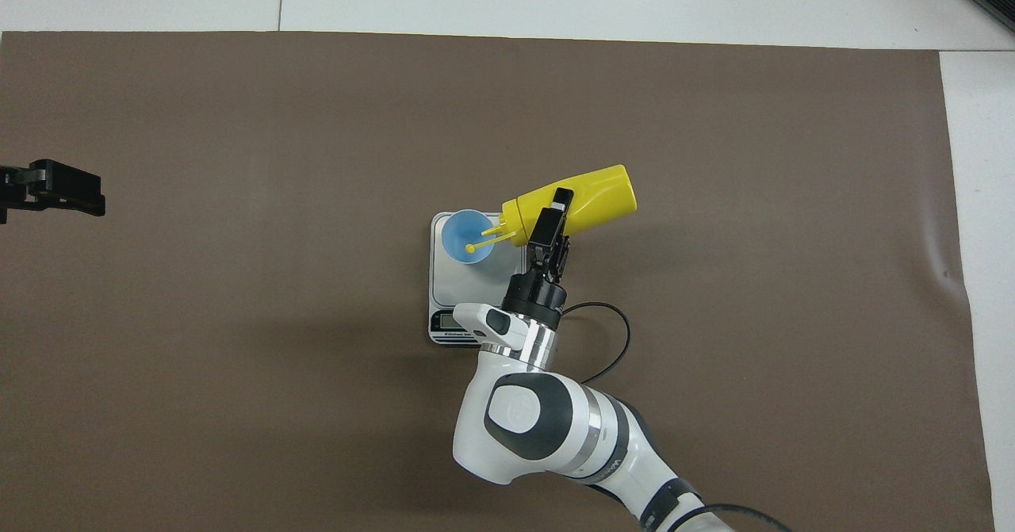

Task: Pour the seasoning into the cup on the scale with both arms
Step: 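Tilt the yellow bottle nozzle down into the blue cup with the right gripper, then turn the yellow bottle upright and carry it back with the right gripper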

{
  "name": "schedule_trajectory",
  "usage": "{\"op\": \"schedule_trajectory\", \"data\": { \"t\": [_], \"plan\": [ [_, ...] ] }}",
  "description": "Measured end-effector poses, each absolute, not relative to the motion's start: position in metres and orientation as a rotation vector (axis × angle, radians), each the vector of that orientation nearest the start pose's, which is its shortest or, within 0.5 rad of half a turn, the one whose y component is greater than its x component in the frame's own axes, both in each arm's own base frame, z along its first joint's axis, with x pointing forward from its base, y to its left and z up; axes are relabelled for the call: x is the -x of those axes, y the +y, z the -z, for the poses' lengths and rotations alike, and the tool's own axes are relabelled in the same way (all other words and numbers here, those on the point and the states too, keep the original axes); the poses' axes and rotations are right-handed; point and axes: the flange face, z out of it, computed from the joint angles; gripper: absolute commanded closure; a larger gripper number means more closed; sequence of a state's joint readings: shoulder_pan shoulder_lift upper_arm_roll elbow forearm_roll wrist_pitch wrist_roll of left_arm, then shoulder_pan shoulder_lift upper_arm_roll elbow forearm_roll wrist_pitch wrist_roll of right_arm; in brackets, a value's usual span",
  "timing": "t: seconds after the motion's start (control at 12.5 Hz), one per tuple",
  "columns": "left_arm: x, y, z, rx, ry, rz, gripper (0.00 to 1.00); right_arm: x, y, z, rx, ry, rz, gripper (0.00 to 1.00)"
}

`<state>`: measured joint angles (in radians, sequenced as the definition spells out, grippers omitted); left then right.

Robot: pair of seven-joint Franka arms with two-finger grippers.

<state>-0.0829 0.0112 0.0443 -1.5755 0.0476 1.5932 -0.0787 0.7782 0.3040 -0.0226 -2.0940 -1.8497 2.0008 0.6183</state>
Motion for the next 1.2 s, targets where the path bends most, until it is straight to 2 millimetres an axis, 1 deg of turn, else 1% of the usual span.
{"op": "schedule_trajectory", "data": {
  "t": [0.48,0.64,0.8,0.96,1.12,1.2],
  "plan": [
    [-0.56,-0.017,-0.618,3.093,-0.061,0.015,0.0,-0.472,0.36,-0.303,-1.284,1.19,-0.748,0.84],
    [-0.56,-0.017,-0.618,3.093,-0.061,0.015,0.0,-0.476,0.358,-0.305,-1.319,1.167,-0.766,0.84],
    [-0.56,-0.017,-0.618,3.093,-0.061,0.015,0.0,-0.483,0.356,-0.309,-1.399,1.145,-0.775,0.84],
    [-0.56,-0.017,-0.618,3.093,-0.061,0.014,0.0,-0.495,0.351,-0.318,-1.534,1.138,-0.779,0.84],
    [-0.56,-0.017,-0.618,3.093,-0.061,0.014,0.0,-0.511,0.336,-0.337,-1.707,1.122,-0.795,0.84],
    [-0.56,-0.017,-0.618,3.093,-0.061,0.014,0.0,-0.522,0.322,-0.352,-1.773,1.116,-0.807,0.84]
  ]
}}
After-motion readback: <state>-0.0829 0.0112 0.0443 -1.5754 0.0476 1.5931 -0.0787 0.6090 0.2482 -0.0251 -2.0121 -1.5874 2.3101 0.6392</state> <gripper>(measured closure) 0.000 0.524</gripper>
